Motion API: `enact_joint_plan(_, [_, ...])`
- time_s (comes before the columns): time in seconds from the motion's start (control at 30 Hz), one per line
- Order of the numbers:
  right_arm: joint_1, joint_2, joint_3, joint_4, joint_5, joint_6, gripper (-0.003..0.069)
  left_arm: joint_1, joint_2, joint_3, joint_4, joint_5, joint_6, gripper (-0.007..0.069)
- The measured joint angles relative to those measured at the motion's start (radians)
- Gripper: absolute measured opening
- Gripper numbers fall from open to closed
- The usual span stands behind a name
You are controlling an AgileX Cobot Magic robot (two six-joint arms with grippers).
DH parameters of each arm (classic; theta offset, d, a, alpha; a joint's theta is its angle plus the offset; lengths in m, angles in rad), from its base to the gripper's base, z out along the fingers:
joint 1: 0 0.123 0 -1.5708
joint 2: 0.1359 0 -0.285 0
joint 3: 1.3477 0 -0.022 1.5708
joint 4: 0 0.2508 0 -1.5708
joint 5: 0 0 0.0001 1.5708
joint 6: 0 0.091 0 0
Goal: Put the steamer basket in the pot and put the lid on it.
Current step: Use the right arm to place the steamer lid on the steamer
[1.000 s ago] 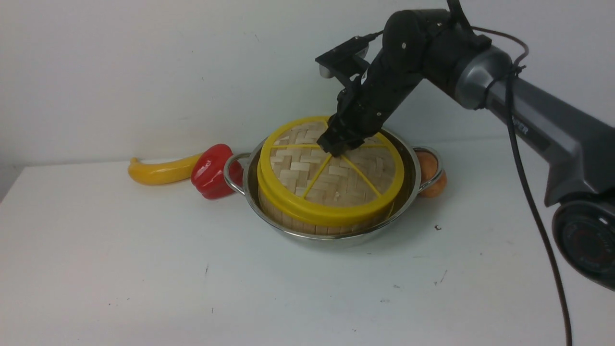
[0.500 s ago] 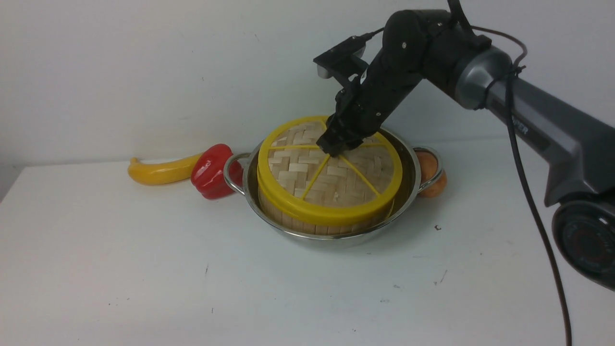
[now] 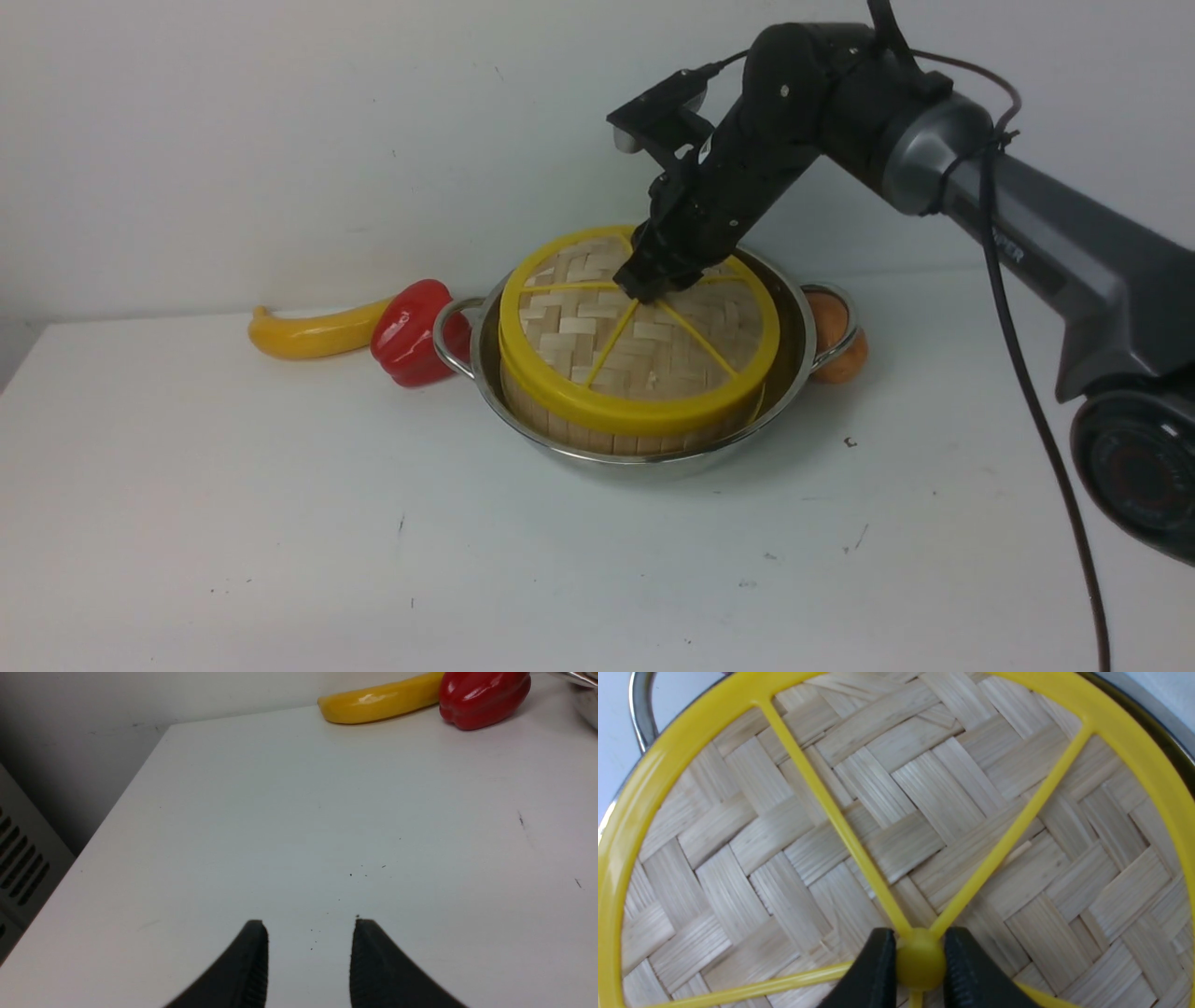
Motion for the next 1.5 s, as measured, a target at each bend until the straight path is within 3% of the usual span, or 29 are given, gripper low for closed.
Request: enact_joint_plan(1.5, [0.0, 0.01, 0.002, 0.032, -0.041, -0.057, 0.0143, 0.0, 0.0, 0.0, 0.0, 0.0, 0.0, 0.0241])
